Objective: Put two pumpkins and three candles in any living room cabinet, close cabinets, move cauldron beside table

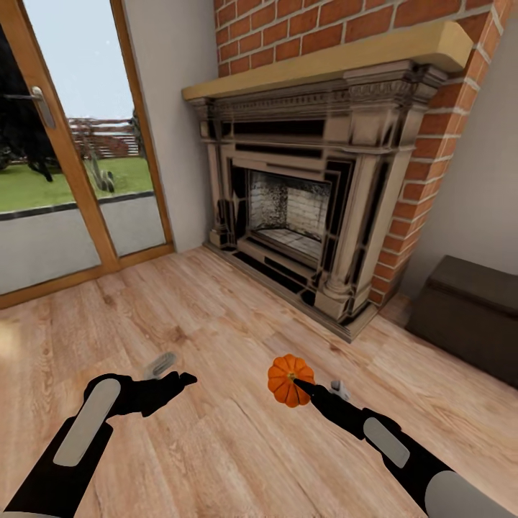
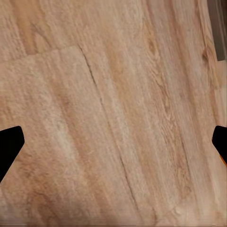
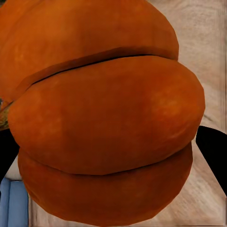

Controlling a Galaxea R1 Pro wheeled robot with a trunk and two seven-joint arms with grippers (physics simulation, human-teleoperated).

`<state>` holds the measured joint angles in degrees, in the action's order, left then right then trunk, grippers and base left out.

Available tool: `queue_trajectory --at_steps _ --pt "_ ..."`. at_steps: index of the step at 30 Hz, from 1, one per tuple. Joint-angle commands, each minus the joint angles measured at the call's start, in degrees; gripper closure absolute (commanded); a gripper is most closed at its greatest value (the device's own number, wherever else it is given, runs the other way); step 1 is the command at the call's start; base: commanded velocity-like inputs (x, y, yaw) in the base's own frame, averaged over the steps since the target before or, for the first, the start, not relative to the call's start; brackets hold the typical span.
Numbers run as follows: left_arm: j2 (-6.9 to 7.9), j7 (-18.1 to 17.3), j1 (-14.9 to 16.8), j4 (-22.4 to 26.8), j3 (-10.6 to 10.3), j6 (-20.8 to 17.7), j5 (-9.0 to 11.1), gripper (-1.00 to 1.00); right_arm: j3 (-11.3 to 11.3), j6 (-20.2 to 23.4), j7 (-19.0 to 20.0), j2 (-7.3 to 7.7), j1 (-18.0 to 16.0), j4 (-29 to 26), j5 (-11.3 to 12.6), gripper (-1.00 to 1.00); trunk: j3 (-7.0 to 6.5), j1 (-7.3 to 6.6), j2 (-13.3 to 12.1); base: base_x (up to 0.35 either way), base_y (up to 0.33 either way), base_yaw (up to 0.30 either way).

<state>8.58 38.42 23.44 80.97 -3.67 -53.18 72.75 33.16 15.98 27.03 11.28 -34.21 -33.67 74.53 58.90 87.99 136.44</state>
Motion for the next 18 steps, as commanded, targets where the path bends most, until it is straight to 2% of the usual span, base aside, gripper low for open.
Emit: queue_trajectory --at_steps 1,11,18 --pt "0.04 0.6 0.03 0.07 -0.09 0.0 0.56 -1.0 0.33 0.1 -0.05 0.06 -0.06 0.01 0.53 1.0 -0.05 -0.25 -0.39 -0.139 0.0 -0.166" --pt "0.04 0.6 0.03 0.07 -0.14 0.0 0.57 -1.0 0.33 0.1 -0.05 0.06 -0.06 0.01 0.53 1.0 -1.04 -2.45 -4.4 -0.037 0.0 -0.168" --pt "0.04 0.6 0.03 0.07 -0.2 0.0 0.55 -1.0 0.33 0.1 0.04 0.06 -0.06 0.01 0.53 1.0 -1.75 -3.98 -7.21 -0.221 0.0 -0.173"
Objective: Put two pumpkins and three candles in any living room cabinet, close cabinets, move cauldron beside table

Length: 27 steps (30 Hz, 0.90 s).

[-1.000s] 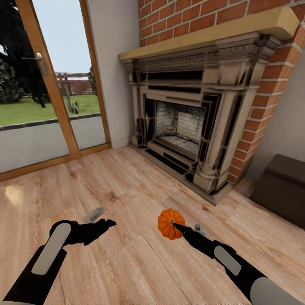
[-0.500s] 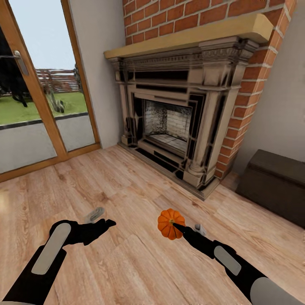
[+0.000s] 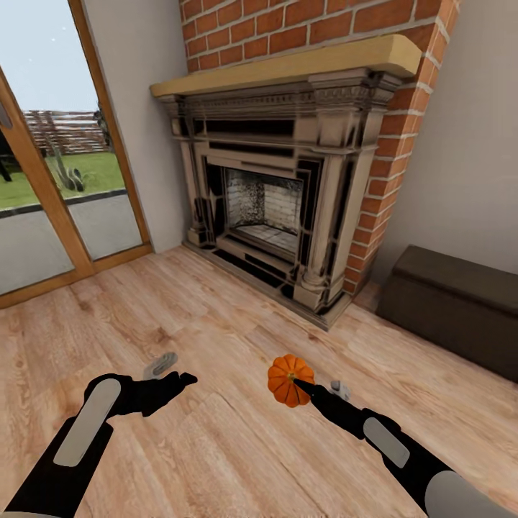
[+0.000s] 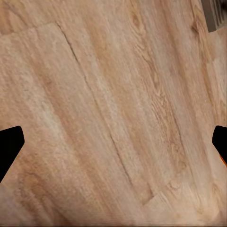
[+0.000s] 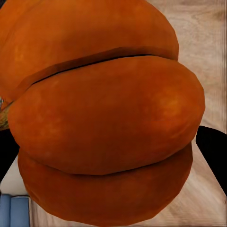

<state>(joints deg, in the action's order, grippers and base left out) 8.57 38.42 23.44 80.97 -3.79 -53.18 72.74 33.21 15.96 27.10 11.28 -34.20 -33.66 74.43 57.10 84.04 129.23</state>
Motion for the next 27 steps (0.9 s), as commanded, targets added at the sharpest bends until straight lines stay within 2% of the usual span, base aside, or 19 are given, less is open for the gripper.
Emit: queue_trajectory --at_steps 1,6,13,20,27 --pt "0.05 0.6 0.03 0.07 -0.07 0.01 0.56 -1.0 0.28 0.12 -0.03 0.06 -0.07 -0.01 0.63 1.0 -0.06 -0.25 -0.39 -0.097 0.0 -0.177" --pt "0.05 0.6 0.03 0.07 -0.07 0.01 0.56 -1.0 0.28 0.12 -0.03 0.06 -0.07 -0.01 0.66 1.0 -0.57 -1.35 -2.39 -0.089 0.0 -0.178" --pt "0.05 0.6 0.03 0.07 -0.07 0.01 0.56 -1.0 0.28 0.12 -0.03 0.06 -0.07 0.02 0.72 1.0 -1.31 -2.89 -5.2 -0.251 0.0 -0.184" --pt "0.05 0.6 0.03 0.07 -0.04 0.0 0.56 -1.0 0.28 0.12 -0.03 0.06 -0.07 0.07 0.72 1.0 -2.06 -4.43 -8.01 -0.024 0.0 -0.196" --pt "0.05 0.59 0.03 0.07 0.01 0.0 0.57 -1.0 0.28 0.12 0.04 0.06 -0.07 0.06 0.73 1.0 -1.58 -4.43 -8.01 -0.001 0.0 -0.207"
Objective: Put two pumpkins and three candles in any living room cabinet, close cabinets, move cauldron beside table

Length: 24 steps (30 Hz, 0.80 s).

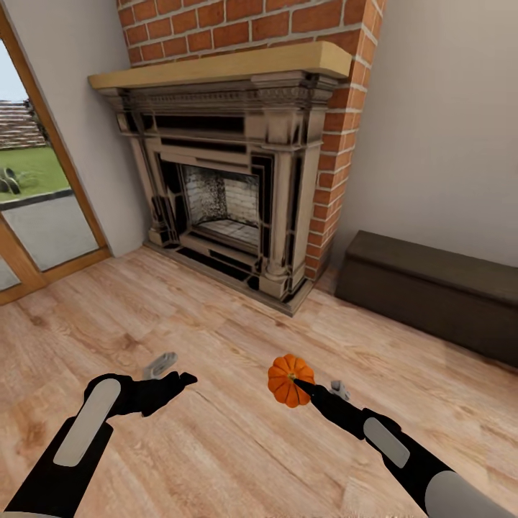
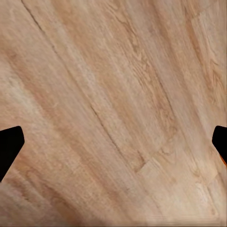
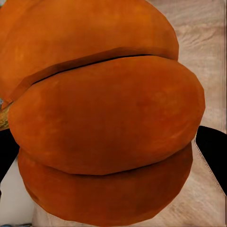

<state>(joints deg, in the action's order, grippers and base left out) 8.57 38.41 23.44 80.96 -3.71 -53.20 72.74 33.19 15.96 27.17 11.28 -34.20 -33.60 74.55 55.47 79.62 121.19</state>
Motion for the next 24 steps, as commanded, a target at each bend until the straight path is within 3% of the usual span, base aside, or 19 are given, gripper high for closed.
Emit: queue_trajectory --at_steps 1,7,16,24 --pt "0.05 0.59 0.02 0.09 -0.06 0.02 0.57 -1.0 0.3 0.12 -0.03 0.06 -0.07 0.01 0.62 1.0 0.11 -0.01 0.02 0.0 0.0 -0.216" --pt "0.05 0.6 0.02 0.15 -0.12 0.02 0.56 -1.0 0.3 0.1 -0.02 0.06 -0.07 -0.03 0.63 1.0 0.43 -0.01 0.02 0.0 0.0 -0.214" --pt "0.1 0.61 0.02 0.16 -0.27 0.02 0.56 -1.0 0.25 -0.22 -0.02 0.06 -0.07 -0.05 0.67 1.0 0.5 -0.01 0.02 0.012 0.0 -0.068" --pt "0.13 0.61 0.02 0.17 -0.52 0.02 0.55 -1.0 0.24 -0.23 -0.02 0.06 -0.07 -0.01 0.69 1.0 0.5 -0.01 0.02 0.249 -0.09 -0.265"
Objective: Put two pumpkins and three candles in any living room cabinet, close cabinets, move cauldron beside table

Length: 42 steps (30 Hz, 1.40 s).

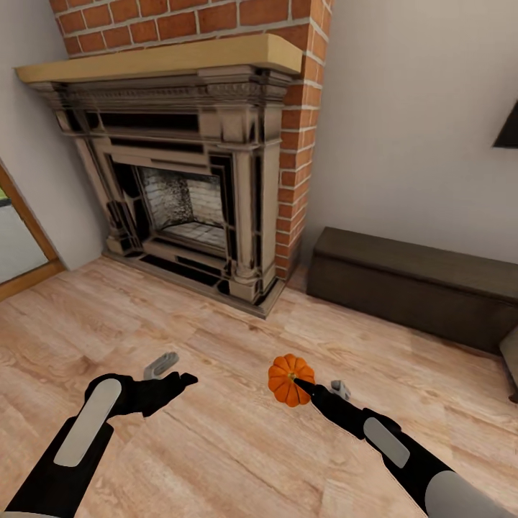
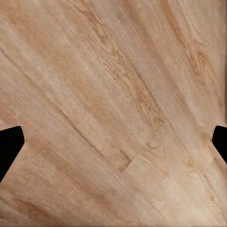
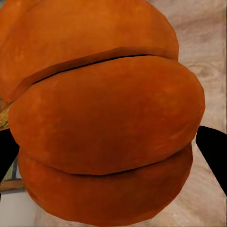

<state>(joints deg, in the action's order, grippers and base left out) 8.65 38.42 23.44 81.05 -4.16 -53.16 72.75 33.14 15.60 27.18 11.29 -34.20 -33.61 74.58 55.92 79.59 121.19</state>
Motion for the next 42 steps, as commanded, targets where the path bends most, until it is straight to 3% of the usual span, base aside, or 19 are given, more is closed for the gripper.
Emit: queue_trajectory --at_steps 1,11,34,42 --pt "0.05 0.6 0.02 0.08 -0.1 -0.01 0.55 -1.0 0.29 0.13 -0.02 0.05 -0.08 -0.01 0.66 1.0 0.05 0.02 0.02 0.286 -0.188 -0.287" --pt "-0.02 0.6 0.02 0.07 0.29 -0.01 0.55 -1.0 0.26 0.11 -0.02 -0.04 -0.08 0.03 0.66 1.0 0.0 0.02 0.02 0.225 -0.2 -0.288" --pt "-0.1 0.67 0.02 0.0 0.47 -0.01 0.64 -1.0 0.26 0.04 -0.04 -0.04 -0.08 0.04 0.94 1.0 -0.47 0.02 0.02 0.006 -0.007 -0.288" --pt "-0.05 0.69 0.02 -0.01 0.47 -0.01 0.64 -1.0 0.26 0.04 -0.02 -0.04 -0.08 0.04 1.08 1.0 -2.16 -1.73 -3.19 0.0 0.0 -0.288"
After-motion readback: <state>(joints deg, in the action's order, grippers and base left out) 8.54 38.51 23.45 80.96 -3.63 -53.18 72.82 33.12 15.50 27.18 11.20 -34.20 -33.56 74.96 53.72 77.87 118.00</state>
